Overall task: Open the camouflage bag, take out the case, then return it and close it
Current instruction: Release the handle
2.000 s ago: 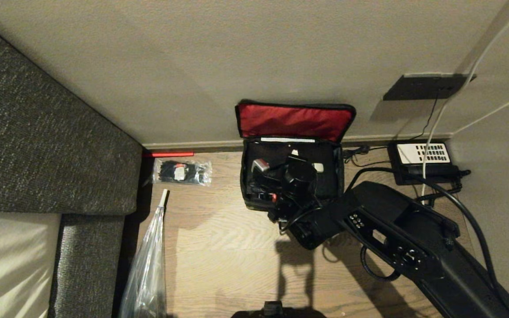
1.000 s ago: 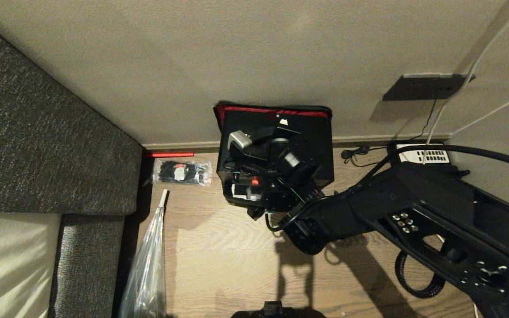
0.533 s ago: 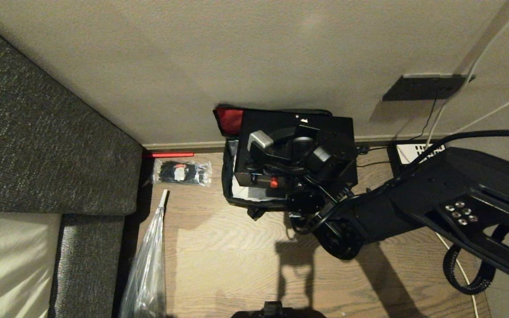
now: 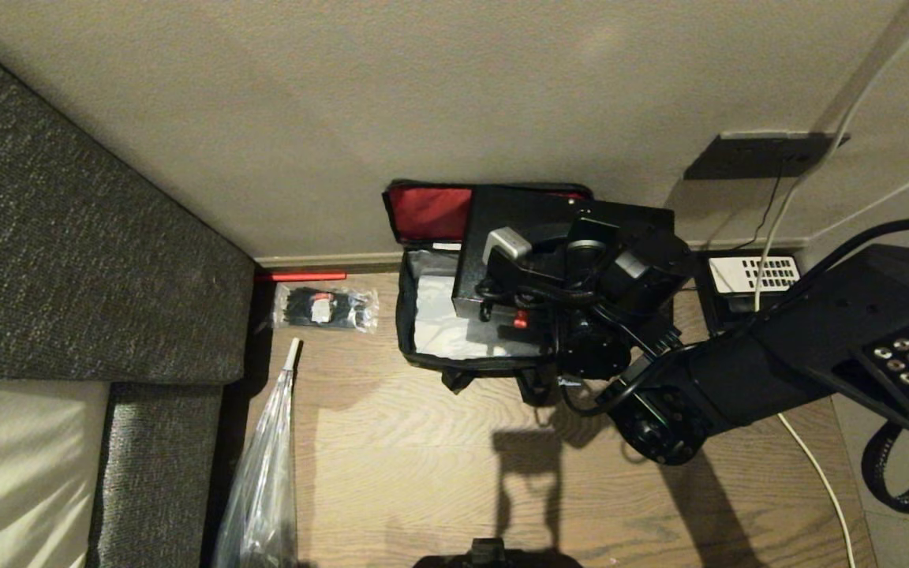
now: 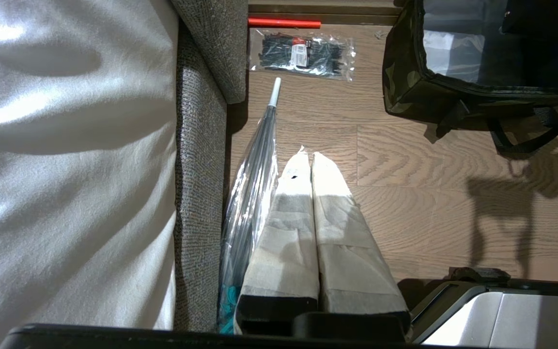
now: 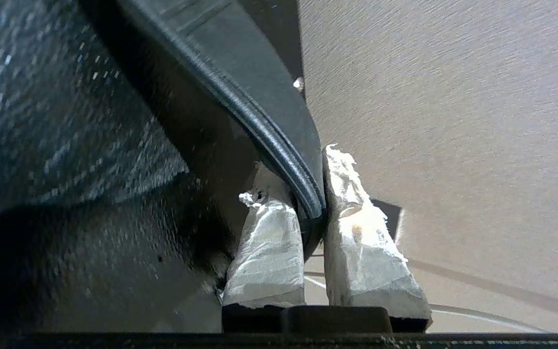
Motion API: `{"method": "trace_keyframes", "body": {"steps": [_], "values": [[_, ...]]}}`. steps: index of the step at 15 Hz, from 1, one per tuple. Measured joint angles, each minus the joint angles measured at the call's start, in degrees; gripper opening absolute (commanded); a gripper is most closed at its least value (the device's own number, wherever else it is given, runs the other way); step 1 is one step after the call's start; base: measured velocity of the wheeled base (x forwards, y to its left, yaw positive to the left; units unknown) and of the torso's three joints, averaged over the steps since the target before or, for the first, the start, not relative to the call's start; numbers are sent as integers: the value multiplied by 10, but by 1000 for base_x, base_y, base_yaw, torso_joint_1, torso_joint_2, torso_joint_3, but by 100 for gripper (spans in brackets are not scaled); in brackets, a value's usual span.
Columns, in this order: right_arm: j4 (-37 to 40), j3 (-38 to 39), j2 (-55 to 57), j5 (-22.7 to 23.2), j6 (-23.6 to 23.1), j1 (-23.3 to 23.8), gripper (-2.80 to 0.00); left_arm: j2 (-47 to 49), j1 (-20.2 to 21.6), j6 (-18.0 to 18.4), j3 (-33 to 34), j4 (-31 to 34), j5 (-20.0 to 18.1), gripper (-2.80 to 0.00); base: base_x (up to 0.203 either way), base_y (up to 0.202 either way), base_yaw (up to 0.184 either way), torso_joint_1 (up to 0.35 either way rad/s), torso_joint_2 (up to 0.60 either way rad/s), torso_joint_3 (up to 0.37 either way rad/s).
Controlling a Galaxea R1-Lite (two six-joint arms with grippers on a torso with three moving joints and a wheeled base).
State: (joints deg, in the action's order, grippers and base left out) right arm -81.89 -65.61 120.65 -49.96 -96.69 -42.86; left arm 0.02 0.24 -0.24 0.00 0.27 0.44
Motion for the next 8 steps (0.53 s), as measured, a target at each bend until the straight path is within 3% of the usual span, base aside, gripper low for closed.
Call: {"method": "trace_keyframes", "body": {"steps": [8], "values": [[-2, 146, -80, 0, 12, 50, -280, 0, 0, 0, 0, 0, 0, -280, 0, 0, 0, 0, 0, 0]]}}
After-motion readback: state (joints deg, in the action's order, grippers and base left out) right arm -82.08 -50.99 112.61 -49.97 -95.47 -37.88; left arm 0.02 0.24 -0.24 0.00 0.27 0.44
